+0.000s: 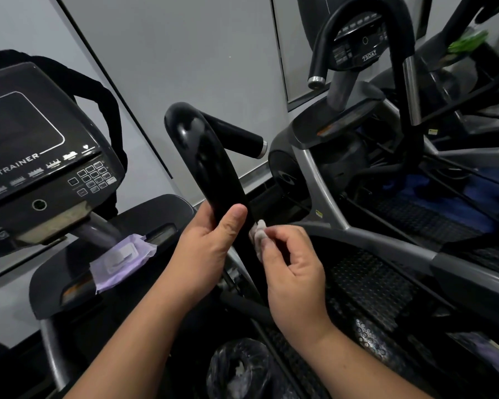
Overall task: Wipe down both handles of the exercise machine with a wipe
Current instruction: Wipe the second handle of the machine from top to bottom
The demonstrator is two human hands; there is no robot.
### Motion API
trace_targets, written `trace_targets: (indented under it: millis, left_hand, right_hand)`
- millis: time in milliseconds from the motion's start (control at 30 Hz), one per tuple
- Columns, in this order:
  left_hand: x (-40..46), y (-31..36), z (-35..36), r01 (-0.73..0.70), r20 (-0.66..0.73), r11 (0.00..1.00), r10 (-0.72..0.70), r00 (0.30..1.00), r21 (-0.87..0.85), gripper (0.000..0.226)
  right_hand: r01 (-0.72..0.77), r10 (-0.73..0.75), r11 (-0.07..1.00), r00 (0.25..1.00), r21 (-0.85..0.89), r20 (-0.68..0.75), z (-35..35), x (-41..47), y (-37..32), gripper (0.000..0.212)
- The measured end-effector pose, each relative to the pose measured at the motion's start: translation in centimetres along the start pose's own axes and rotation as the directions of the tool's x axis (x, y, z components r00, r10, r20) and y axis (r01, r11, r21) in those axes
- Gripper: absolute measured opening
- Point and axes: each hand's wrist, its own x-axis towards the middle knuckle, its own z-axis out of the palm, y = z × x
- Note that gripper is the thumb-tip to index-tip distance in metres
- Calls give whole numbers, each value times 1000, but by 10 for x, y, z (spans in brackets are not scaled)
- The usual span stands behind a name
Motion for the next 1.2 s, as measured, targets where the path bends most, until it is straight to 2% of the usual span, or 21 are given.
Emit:
trace_targets:
  millis: [67, 167, 333, 433, 533, 667, 833, 967, 1100, 1200]
  left_hand:
    - [-1, 0, 1, 0, 2, 1000, 0, 1000, 0, 48]
    - [-1, 0, 1, -8, -7, 1000, 8, 1000, -4, 49]
    - [-2, 0, 2, -7, -4, 1000, 7, 1000, 10, 47]
    - [-2, 0, 0, -10, -20, 999, 10, 1000, 40, 50]
    - [-2, 0, 2, 2, -36, 1000, -1, 999, 32, 52]
    - [-3, 2, 1, 2, -21, 998, -1, 1000, 56, 48]
    - [-3, -1, 1, 12, -27, 999, -11, 1000, 41, 50]
    - [-2, -1, 1, 7, -23, 999, -6, 1000, 47, 48]
    - [-2, -4, 2, 9, -40, 1000, -8, 999, 24, 57]
    - [-2, -3, 2, -4, -35, 1000, 5, 999, 13, 57]
  right_hand:
    - [48, -48, 998, 999, -31, 12, -2, -4, -1, 13]
    - [-41, 40, 994, 999, -99, -17, -2, 7, 7, 14]
    - [-40, 38, 978, 999, -204, -15, -8, -1, 10, 15]
    - [-163, 161, 980, 987, -114, -26, -7, 5, 17, 15]
    - [-191, 191, 982, 981, 0, -11, -2, 4, 9, 18]
    - [-270, 270, 960, 963, -72, -7, -8, 4, 15, 18]
    - [-236, 233, 971, 971, 47, 57, -6, 1, 10, 15]
    - [-247, 248, 967, 969, -55, 12, -8, 4, 18, 16]
    - [-231, 232, 973, 972, -23, 36, -8, -4, 13, 18]
    - [-281, 280, 957, 960, -68, -19, -8, 1, 17, 17]
